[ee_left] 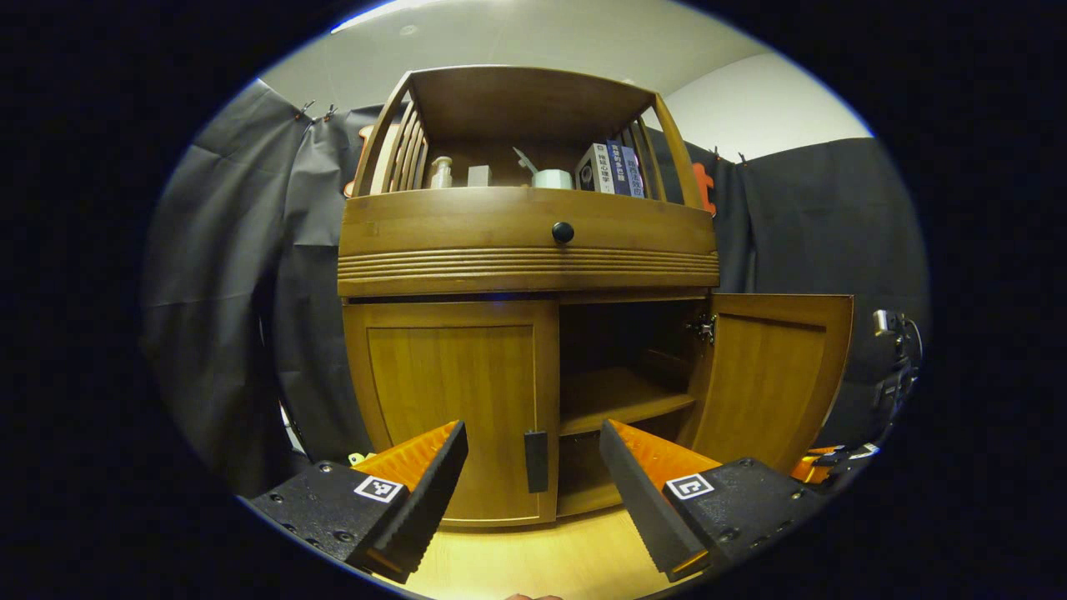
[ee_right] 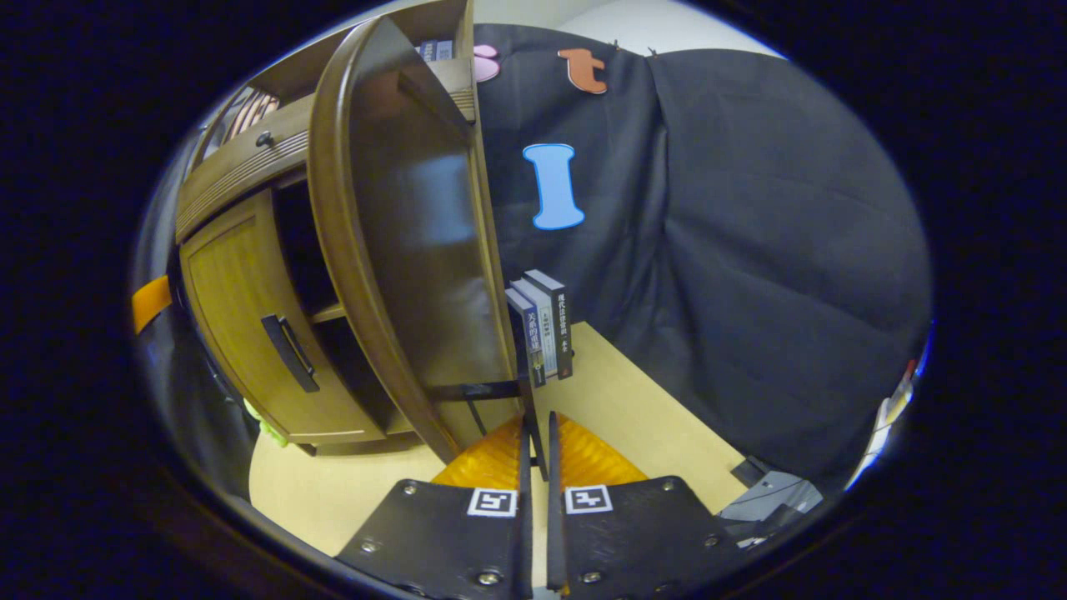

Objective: Open the right door of the double-door shoe cabinet with the right hand, and open the left door with the left hand.

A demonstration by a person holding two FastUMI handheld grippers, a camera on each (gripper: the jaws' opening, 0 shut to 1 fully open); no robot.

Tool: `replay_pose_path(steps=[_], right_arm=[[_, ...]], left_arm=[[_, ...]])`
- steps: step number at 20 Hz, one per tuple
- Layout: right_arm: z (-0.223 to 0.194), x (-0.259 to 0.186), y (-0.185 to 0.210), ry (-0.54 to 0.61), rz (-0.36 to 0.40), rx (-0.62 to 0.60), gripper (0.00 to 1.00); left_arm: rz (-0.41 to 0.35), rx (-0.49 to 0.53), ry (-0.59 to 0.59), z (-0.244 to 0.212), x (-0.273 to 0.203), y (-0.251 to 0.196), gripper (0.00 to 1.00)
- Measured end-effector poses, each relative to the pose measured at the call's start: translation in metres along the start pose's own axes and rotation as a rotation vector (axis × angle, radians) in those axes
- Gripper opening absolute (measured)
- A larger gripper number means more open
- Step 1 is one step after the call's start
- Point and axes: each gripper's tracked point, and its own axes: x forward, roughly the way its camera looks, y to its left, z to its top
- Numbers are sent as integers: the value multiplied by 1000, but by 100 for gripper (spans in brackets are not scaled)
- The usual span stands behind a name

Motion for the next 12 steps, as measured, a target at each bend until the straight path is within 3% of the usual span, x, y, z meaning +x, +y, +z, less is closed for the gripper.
replay_pose_path(steps=[4,9,12], right_arm=[[4,-4,-25,-17,-41,-11,7],[14,-9,-71,-55,-154,-33,7],[25,-12,-76,-78,-147,1,7]], left_arm=[[-9,-12,5,-3,13,-7,99],[-4,-7,-8,-4,32,-10,99],[9,8,-9,-9,44,-7,99]])
